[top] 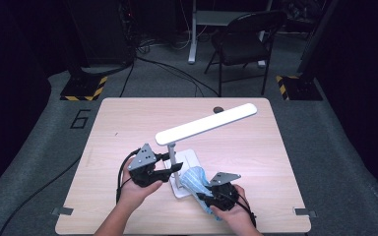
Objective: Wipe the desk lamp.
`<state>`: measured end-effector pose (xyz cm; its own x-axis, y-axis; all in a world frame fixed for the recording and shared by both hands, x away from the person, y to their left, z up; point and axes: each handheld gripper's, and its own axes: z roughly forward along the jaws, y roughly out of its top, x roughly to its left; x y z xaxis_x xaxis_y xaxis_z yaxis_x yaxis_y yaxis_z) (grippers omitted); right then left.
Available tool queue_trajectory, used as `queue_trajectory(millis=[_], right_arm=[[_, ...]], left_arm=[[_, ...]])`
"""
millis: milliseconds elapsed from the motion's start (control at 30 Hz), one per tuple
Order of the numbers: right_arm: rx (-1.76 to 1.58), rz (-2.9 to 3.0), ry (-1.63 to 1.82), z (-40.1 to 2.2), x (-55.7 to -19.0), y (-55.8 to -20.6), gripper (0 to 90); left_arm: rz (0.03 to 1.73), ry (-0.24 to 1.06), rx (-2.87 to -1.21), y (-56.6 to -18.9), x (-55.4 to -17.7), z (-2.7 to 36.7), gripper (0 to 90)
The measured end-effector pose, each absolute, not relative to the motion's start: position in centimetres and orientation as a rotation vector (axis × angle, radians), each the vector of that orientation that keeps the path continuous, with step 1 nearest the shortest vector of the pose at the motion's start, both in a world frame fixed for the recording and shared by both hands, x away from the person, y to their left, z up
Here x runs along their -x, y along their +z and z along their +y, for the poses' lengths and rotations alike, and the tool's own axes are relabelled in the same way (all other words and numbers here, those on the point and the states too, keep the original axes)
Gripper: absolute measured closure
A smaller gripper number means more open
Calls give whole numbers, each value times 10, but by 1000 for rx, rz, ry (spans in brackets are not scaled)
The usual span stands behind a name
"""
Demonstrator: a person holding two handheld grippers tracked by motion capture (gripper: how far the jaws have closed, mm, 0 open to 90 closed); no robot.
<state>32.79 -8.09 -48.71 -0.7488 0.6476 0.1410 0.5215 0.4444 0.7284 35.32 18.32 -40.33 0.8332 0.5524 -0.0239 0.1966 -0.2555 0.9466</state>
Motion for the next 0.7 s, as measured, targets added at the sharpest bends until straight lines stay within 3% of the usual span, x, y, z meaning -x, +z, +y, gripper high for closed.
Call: queue_trajectory(millis=[700], right_arm=[[-973,2523,1198,-44,-322,-501,663]], left_arm=[[572,357,-1827,-404,-354,183,525]])
